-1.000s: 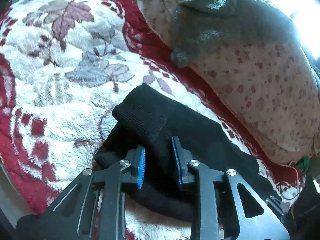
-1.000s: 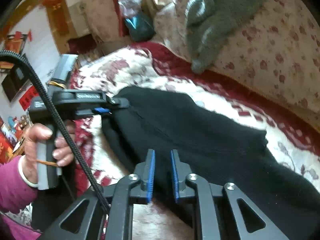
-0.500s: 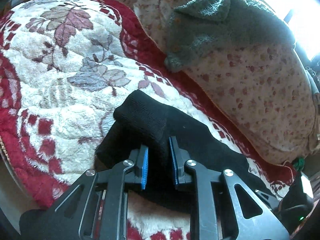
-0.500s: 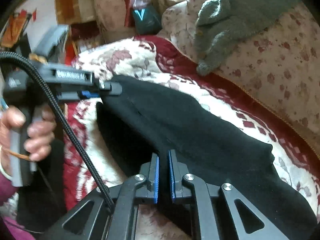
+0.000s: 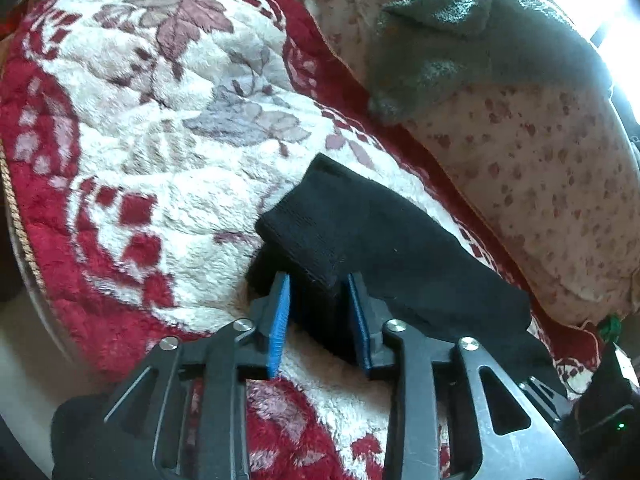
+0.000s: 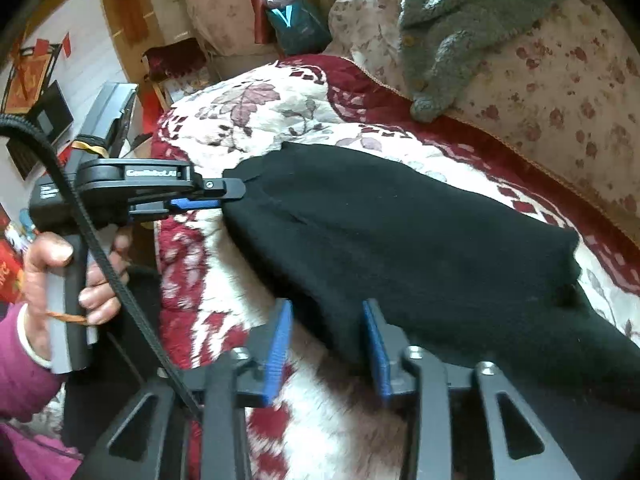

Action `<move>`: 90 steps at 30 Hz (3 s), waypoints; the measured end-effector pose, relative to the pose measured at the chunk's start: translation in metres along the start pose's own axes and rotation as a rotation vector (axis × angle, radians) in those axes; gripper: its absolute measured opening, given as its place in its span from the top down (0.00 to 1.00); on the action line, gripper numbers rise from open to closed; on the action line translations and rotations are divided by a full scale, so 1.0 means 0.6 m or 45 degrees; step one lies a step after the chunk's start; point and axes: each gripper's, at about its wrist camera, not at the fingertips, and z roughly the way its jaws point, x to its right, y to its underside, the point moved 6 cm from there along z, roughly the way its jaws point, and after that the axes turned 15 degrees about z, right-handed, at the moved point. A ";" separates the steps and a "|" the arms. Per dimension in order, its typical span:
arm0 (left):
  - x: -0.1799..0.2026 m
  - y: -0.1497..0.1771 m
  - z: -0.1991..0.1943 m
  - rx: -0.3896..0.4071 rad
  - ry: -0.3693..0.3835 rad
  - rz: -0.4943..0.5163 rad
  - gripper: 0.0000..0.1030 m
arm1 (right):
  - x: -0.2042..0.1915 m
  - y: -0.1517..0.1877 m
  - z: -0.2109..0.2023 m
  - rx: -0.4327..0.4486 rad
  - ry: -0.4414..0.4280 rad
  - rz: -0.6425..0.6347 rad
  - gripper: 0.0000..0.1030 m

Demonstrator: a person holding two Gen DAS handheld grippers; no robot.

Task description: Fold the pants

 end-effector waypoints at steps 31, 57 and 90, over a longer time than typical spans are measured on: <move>0.267 0.069 0.062 -0.088 0.240 0.386 0.62 | 0.256 -0.115 -0.032 0.119 -0.098 0.599 0.90; 0.340 0.086 0.001 0.011 0.126 0.578 0.60 | 0.238 0.030 -0.254 0.299 0.050 0.623 0.57; 0.647 0.180 0.036 -0.209 0.602 0.963 0.60 | 0.484 0.320 -0.489 0.555 0.233 1.296 0.41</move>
